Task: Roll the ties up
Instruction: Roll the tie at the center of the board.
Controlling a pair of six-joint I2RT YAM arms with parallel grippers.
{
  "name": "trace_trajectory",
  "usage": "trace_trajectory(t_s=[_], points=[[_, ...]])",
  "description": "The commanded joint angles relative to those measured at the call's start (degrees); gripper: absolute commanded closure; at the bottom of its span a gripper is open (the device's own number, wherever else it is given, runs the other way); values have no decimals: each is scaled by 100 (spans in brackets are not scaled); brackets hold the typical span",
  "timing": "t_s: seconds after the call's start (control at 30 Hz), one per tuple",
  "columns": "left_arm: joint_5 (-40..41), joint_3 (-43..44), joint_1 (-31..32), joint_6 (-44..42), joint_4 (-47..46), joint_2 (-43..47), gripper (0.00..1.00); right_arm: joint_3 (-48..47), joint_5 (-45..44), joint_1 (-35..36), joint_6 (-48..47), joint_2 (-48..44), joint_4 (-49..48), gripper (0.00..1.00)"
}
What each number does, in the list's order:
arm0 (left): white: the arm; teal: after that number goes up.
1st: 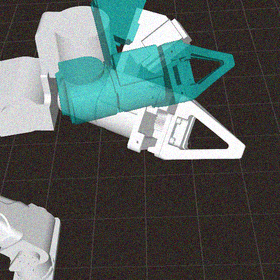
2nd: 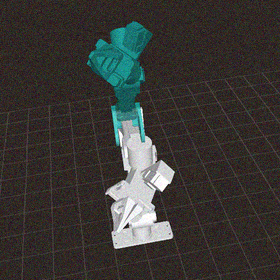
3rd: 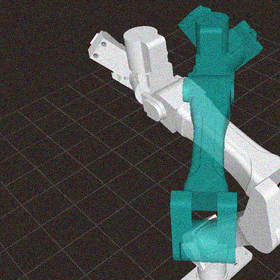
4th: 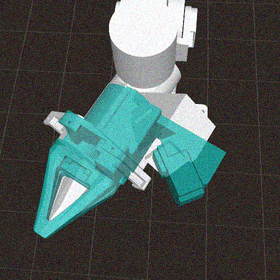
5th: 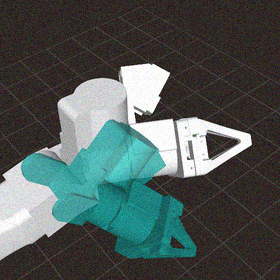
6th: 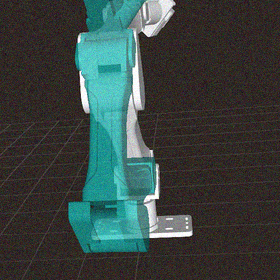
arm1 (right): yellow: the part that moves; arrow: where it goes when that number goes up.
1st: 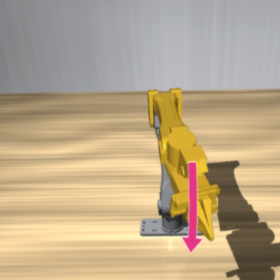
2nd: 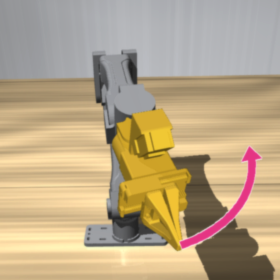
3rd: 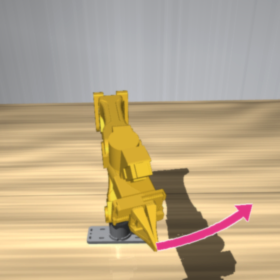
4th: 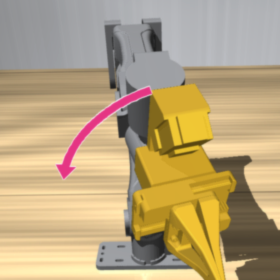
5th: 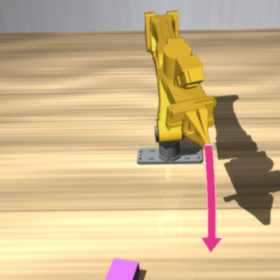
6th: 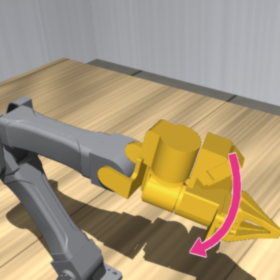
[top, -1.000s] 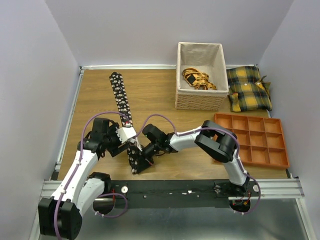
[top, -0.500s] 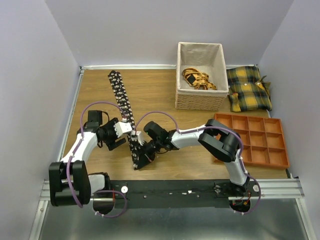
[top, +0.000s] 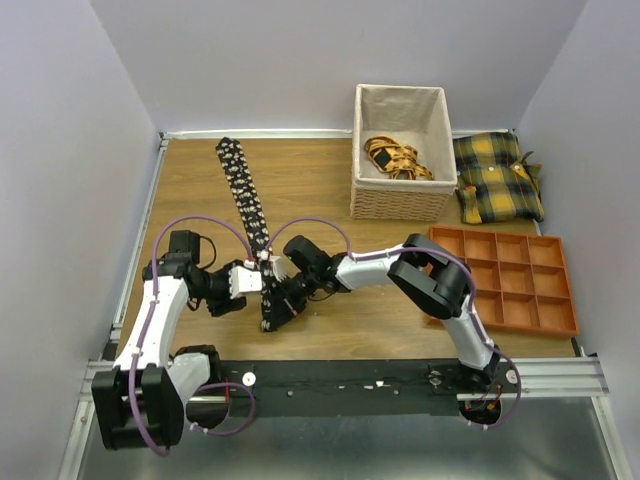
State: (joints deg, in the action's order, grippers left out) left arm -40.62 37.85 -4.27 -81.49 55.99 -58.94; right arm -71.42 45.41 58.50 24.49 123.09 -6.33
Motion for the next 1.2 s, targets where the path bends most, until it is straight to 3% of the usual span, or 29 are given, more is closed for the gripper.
trace_trajectory(t_s=[0.0,0.1,0.17,0.3,0.5,0.6,0.7,0.8,0.93,1.07,1.17], points=[[8,-84,844,517,670,627,35,-91,81,-215,520,462,571,95],[405,-409,1629,1670,-130,1154,29,-74,205,-391,810,506,536,94],[783,-725,2315,2048,-569,1393,20,-100,249,-445,952,515,519,94],[1451,-1226,2791,2269,-1168,1701,15,-249,477,-471,1337,663,449,93],[2005,-1324,3537,2761,-2354,966,14,-206,724,-524,2067,822,-208,93],[2224,-1323,3583,2885,-2689,534,19,-206,671,-550,2077,822,-159,92],[2060,-1481,3583,2622,-2760,672,20,-109,654,-576,2165,822,-281,92],[1637,-1640,3583,2270,-2593,1006,27,-83,662,-603,2235,831,-360,92],[1549,-1526,3618,2331,-2514,683,39,-74,653,-621,2262,805,-378,92],[1189,-1210,3618,1927,-1926,340,41,-66,733,-647,2358,831,-474,91],[1258,-1061,3618,1935,-2056,-20,40,14,698,-664,2420,778,-606,91]])
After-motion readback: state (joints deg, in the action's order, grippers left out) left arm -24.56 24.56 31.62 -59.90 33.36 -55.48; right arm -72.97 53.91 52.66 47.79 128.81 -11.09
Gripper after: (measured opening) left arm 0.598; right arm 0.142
